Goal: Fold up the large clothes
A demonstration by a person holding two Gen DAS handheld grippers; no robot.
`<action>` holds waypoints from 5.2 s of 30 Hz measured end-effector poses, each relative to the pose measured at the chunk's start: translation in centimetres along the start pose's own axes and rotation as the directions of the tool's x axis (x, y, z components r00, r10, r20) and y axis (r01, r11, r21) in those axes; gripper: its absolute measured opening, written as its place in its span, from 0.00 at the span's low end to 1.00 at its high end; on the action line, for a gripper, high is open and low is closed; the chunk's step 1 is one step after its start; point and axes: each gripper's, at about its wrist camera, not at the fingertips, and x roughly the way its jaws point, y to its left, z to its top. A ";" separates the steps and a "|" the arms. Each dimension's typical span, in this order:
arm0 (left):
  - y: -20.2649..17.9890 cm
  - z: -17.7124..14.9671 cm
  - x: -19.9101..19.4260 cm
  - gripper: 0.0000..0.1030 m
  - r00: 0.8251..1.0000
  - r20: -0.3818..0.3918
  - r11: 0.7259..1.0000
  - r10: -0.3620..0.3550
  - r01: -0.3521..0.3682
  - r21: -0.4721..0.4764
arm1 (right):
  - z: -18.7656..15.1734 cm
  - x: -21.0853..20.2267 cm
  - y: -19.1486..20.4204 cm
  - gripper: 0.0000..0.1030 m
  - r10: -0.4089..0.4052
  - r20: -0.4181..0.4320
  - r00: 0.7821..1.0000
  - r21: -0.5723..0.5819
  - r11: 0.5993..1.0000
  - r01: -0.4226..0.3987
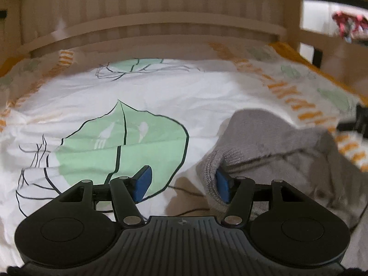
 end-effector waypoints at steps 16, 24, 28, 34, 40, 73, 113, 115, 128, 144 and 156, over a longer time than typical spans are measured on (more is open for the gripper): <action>-2.7 3.4 -3.1 0.56 0.984 0.175 0.998 -0.016 0.004 0.066 | 0.7 3.0 10.4 0.72 -0.107 0.132 0.986 -0.264 0.954 0.139; -0.6 3.4 -3.1 0.56 0.987 0.159 1.000 0.007 -0.008 0.004 | 0.8 5.4 6.2 0.64 -0.210 0.032 0.977 -0.167 0.963 0.213; -0.5 2.8 -1.9 0.56 0.997 0.066 0.999 -0.047 0.047 0.003 | 0.7 3.9 4.6 0.63 -0.095 0.028 0.995 -0.086 0.992 0.097; -2.8 0.8 1.0 0.56 0.993 -0.061 0.995 -0.099 0.098 -0.010 | -0.7 4.1 3.9 0.59 -0.042 -0.058 0.997 -0.099 0.994 0.036; -3.5 -0.1 0.7 0.56 0.994 -0.059 0.995 -0.091 0.094 0.042 | -0.6 1.9 1.7 0.14 -0.039 -0.011 0.999 -0.003 0.999 0.039; -1.4 1.9 5.6 0.56 0.973 -0.229 1.000 -0.020 0.021 0.001 | -2.2 -1.4 -0.2 0.14 -0.061 -0.056 0.997 0.049 0.997 0.064; -0.3 1.8 -1.1 0.68 0.985 -0.152 0.996 -0.083 0.079 -0.034 | -1.2 -1.3 -1.5 0.56 0.099 -0.058 0.993 0.123 0.988 -0.092; -1.1 3.4 -2.1 0.68 0.991 -0.089 0.993 -0.096 0.089 -0.077 | 0.2 -1.8 -1.6 0.58 0.120 -0.010 0.993 0.129 0.985 -0.117; -6.8 1.4 4.3 0.68 0.972 -0.227 0.996 -0.064 0.046 -0.083 | 3.2 3.0 -1.7 0.65 0.208 -0.022 0.978 0.219 0.955 -0.198; -9.2 -1.3 4.2 0.82 0.982 -0.177 0.992 0.066 -0.046 0.114 | -3.1 3.1 -0.7 0.71 0.109 -0.122 0.987 0.146 0.985 -0.091; -7.4 1.2 0.5 0.81 0.980 -0.156 0.991 -0.126 0.118 -0.057 | 2.1 2.5 -1.9 0.74 0.243 -0.056 0.968 0.144 0.962 -0.233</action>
